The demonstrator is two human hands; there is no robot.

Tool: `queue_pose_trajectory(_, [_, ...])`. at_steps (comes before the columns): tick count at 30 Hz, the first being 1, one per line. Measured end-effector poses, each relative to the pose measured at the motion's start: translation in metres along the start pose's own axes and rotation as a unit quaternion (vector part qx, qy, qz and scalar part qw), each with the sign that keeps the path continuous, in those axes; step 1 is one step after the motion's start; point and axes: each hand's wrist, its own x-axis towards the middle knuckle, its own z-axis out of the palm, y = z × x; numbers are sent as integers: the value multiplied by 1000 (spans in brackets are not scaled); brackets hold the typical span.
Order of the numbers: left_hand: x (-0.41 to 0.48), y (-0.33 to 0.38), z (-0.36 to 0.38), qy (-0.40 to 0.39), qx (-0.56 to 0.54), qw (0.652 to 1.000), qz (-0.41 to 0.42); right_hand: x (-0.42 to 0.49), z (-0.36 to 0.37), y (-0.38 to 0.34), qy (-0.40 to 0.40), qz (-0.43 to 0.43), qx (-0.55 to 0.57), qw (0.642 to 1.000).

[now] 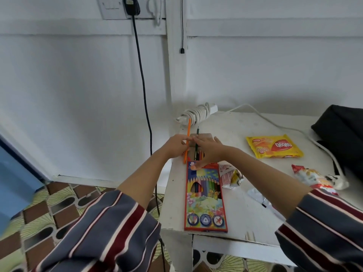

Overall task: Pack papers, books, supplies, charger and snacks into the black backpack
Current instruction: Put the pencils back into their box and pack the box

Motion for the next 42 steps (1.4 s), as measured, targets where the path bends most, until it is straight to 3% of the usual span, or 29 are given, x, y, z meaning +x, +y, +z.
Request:
queue_pose_trajectory(7, [-2,-3,3,22,-3,1000,-8,-8,4,2,30,-57,134,989])
queue_pose_trajectory(11, [-4,-1,4,21,5,1000,-9,-11,4,2,31,-31,56,997])
queue_pose_trajectory(14, [-4,0,4,23,6,1000,-14,-10,5,5,3,-36,63,997])
queue_pose_trajectory(19, [-4,3,6,27,4,999,-19,-7,8,7,69,-41,49,996])
queue_pose_trajectory(34, [-3,4,6,40,-7,998,-43,-10,8,9,15,-46,-2,999])
queue_pose_trajectory(39, [-2,3,6,38,-17,998,-44,-8,6,6,77,-85,-17,993])
queue_pose_trajectory(42, [-2,2,6,38,-19,998,-43,-6,8,8,44,-79,3,996])
